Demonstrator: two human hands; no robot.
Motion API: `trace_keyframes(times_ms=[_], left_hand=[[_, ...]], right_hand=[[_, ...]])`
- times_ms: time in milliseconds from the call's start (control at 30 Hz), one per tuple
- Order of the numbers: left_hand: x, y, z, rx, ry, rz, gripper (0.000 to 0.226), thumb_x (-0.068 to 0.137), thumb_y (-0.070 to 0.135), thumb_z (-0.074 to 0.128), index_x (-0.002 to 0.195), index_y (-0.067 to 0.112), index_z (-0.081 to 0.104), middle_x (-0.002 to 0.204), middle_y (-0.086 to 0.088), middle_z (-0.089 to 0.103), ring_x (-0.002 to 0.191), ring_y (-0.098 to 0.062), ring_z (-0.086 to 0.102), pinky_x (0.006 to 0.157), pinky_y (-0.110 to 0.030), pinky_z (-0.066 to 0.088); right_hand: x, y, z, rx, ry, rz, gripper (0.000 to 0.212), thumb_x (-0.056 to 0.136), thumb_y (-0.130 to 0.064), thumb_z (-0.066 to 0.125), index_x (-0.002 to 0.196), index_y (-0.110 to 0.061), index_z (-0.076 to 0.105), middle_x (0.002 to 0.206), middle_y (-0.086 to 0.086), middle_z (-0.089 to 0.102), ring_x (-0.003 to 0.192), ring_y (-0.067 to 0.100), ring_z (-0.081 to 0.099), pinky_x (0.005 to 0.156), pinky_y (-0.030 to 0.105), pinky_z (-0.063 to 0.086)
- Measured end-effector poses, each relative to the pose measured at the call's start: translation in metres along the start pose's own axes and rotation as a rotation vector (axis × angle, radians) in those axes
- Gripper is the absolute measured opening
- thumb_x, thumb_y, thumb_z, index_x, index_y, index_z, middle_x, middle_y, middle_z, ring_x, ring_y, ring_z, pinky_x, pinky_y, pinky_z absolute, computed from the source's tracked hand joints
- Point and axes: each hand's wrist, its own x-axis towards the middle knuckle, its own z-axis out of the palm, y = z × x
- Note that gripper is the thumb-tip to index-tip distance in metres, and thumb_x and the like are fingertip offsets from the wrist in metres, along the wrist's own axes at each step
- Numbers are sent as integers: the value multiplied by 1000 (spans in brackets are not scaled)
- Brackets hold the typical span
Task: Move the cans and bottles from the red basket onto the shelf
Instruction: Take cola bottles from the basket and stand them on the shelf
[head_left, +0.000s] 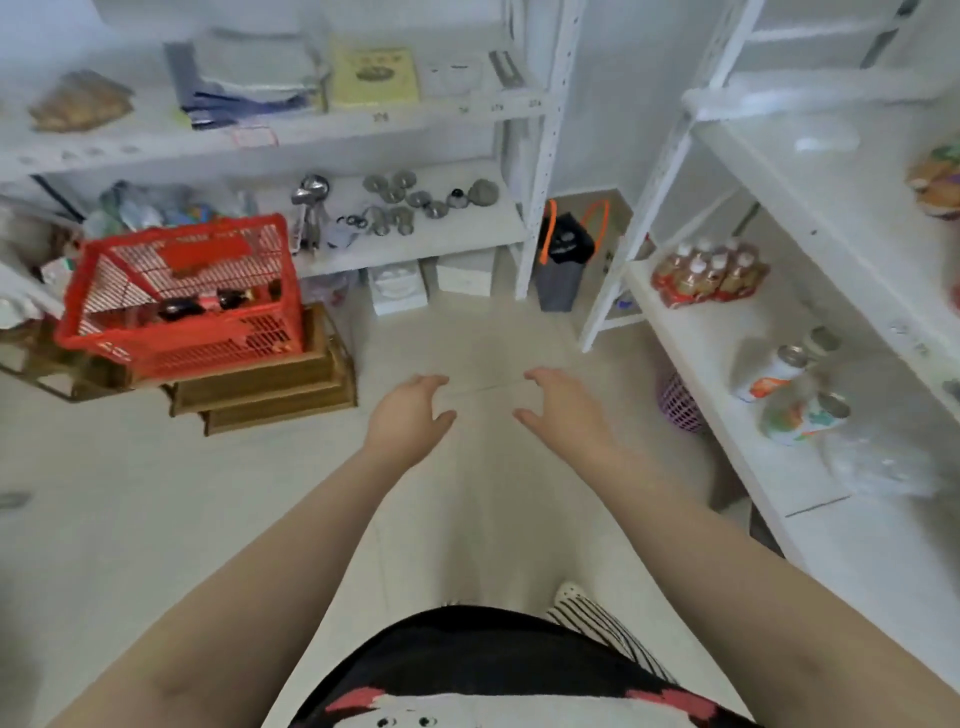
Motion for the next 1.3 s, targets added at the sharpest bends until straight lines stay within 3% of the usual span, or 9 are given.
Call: trace_keyframes(times_ms=[433, 700, 900, 1300], left_hand=[[49, -177, -89, -58, 154, -387, 49, 86, 30, 61, 133, 17, 52, 132, -7, 58, 124, -28, 50, 95, -38, 47], [86, -264, -146, -92, 210, -568, 51, 87, 29, 61, 135, 18, 50, 134, -4, 55, 116, -24, 56, 91, -37, 47], [128, -347, -186, -139, 201, -602, 53, 86, 28, 63, 136, 19, 50, 138, -6, 54, 116, -26, 57, 90, -38, 48], [223, -531, -268, -59, -7, -405, 54, 84, 30, 64, 134, 16, 51, 132, -11, 56, 122, -30, 52, 101, -40, 43]], right_hand=[[164, -201, 80, -156, -236, -430, 54, 85, -38, 65, 133, -18, 50, 131, 7, 56, 120, 29, 53, 91, 36, 46], [251, -308, 105, -165, -346, -573, 48, 83, -32, 68, 126, -18, 55, 126, 7, 58, 117, 27, 54, 88, 31, 43], [308, -376, 143, -141, -390, -529, 52, 83, -33, 68, 130, -17, 53, 129, 7, 57, 119, 27, 52, 92, 34, 43], [383, -497, 225, -36, -354, -185, 59, 79, -40, 69, 131, -19, 52, 129, 3, 59, 118, 24, 54, 93, 42, 49]])
